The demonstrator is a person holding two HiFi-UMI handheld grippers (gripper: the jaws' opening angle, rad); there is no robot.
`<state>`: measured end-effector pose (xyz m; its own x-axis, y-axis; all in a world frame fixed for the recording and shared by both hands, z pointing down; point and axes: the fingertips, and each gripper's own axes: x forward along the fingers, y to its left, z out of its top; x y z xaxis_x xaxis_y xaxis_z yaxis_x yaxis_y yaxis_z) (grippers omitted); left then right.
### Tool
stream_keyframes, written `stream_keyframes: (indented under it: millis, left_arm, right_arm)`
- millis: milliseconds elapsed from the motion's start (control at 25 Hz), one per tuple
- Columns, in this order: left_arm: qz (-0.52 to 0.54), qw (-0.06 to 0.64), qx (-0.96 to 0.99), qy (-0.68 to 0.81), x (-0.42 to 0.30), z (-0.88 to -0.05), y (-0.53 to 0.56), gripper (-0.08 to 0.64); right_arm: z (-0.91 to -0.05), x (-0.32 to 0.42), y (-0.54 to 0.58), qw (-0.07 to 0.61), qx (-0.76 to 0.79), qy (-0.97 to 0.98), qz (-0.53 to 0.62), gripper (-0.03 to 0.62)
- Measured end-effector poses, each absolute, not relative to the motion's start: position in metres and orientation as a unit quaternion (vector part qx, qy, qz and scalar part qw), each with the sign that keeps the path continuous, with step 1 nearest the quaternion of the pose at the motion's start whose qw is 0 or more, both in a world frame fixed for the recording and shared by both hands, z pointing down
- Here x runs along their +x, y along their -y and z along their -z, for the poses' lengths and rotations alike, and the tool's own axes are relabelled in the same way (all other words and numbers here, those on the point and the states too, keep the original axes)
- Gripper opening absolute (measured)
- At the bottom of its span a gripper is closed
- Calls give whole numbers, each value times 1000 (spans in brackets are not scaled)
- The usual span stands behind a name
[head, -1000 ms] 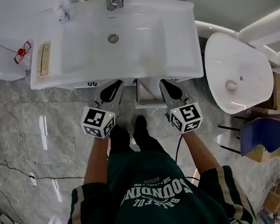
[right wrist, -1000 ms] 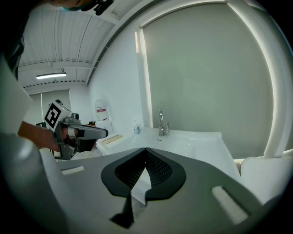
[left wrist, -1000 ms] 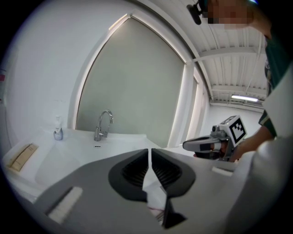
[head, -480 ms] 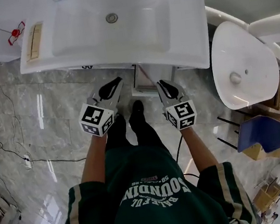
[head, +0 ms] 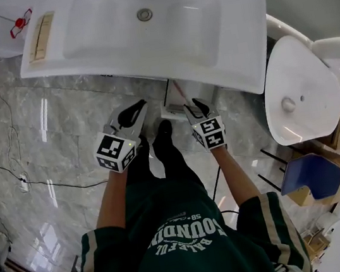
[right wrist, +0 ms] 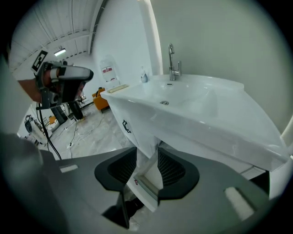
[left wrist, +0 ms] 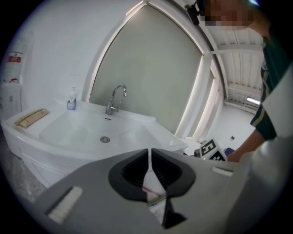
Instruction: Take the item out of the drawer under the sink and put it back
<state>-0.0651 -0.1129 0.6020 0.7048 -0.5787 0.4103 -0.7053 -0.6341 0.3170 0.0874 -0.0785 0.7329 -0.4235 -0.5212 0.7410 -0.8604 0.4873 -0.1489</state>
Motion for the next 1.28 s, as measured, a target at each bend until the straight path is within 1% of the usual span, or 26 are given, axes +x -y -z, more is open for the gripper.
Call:
stream_keyframes:
  millis: [320,600,1000,1280]
  left_arm:
    - [-140,251,878,383,-83,-632,111,71]
    - [-148,262,860,411,-107,-652,103,71]
    - [-163,293,834,438,-134,-689,83,72]
    - [-167,310,817,456,-153,-702,74,72]
  right_arm:
    - [-825,90,95,400,395,778,-282,121]
    - [-897,84,100,440,371,763,-295,121]
    - [-960,85,121,505,344,733,-299,121]
    - [-990,97,121,534,349,706,-308,120]
